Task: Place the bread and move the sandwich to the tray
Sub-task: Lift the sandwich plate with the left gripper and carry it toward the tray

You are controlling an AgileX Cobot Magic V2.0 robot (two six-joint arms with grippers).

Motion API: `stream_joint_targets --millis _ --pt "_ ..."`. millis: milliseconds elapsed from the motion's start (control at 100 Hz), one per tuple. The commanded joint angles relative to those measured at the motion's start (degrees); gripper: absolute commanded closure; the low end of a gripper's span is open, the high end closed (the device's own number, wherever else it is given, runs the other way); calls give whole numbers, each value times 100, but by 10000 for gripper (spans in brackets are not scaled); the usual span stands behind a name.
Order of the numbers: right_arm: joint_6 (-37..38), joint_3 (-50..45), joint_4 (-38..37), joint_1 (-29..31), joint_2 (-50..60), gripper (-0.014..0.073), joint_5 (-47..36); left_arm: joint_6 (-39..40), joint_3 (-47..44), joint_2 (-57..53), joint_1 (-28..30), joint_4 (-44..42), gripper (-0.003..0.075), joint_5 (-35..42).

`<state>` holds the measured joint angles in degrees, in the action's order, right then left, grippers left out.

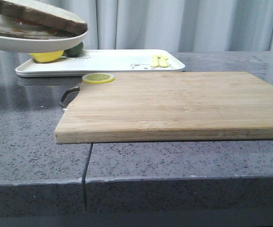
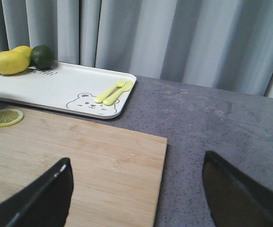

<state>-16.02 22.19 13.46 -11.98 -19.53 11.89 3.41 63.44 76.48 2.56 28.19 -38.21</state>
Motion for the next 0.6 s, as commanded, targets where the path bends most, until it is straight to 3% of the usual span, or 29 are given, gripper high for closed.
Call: stream_joint_targets --millis 0,170,590 --pt "2 146 37 41 -32 30 -457 -10 489 132 -14 419 739 308" --pt "2 146 37 41 -32 30 -457 -688 1082 760 -14 1177 739 143" --pt "2 146 37 41 -32 30 -457 -863 3082 2504 -14 1735 739 -729"
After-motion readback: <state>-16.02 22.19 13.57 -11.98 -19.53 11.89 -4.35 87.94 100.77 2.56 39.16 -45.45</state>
